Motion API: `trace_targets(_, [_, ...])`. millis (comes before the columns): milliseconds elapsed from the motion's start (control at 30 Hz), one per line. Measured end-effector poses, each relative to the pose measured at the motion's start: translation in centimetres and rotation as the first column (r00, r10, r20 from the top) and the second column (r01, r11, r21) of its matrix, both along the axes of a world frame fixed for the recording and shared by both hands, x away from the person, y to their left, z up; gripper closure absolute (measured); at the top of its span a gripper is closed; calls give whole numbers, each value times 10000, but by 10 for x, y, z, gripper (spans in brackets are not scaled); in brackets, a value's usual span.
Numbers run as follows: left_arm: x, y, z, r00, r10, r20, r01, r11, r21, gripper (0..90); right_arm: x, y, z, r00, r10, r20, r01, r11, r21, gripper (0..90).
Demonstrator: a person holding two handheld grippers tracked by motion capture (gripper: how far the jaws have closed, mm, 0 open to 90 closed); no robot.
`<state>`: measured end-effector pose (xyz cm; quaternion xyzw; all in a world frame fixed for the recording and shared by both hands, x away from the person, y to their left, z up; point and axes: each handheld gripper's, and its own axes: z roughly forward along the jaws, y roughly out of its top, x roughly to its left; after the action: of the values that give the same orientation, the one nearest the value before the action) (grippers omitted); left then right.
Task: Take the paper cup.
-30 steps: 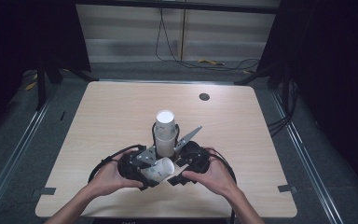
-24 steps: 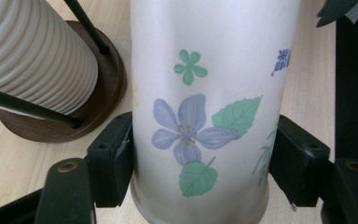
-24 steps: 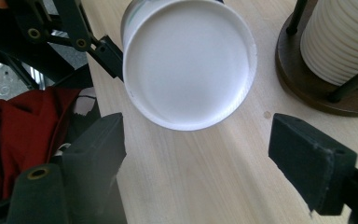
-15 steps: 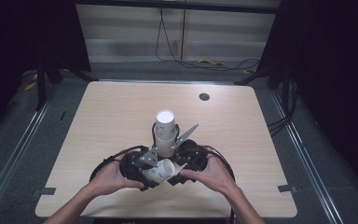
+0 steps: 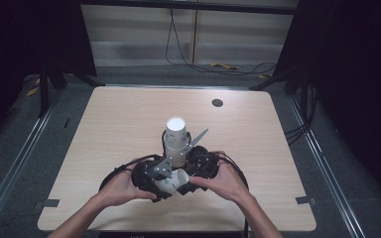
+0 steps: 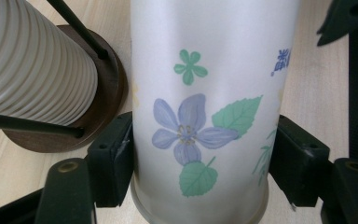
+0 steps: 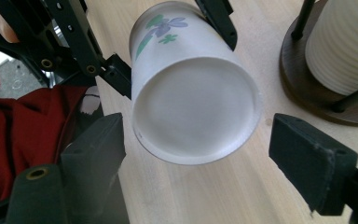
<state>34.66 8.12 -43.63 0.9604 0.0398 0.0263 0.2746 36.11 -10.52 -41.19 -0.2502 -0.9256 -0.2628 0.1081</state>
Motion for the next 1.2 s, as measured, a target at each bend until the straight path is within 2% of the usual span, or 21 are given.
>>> trace_targets(133, [1,-2,1,9998,-184,63,183,9997,162,310,3,1,-2,9996,207,-190,-206,9998,51,228])
trace_targets(233, [0,-3,1,9999,-102,62,102,9999,20,310,6,3,-1,9993,260,-261,-258,9996,90,232])
trace_targets(333, [0,-6,0,9999,-135,47,135,9999,83,310,7,6,-1,9991,213,-368,-209,9997,122,240])
trace_targets(500, [-1,-8,-1,9996,-252,147,251,9996,84,310,11,8,-4,9976,270,-634,-259,9995,177,322])
trace_targets(633, [-2,-8,0,9995,-281,166,280,9996,60,310,11,8,-4,9972,304,-689,-292,9994,184,325])
trace_targets(667, [-1,-8,1,9988,-421,238,417,9990,173,310,11,7,-4,9971,309,-698,-294,9993,214,327])
trace_targets(800, [-4,-8,0,9991,-350,256,349,9994,58,310,10,6,-4,9964,363,-760,-347,9992,220,335])
trace_targets(833, [-3,-8,1,9981,-519,319,514,9985,178,308,10,6,-5,9964,394,-754,-376,9990,248,336])
trace_targets(1200, [-4,-7,3,9973,-567,471,571,9983,-71,274,8,3,-3,9973,427,-603,-411,9988,283,360])
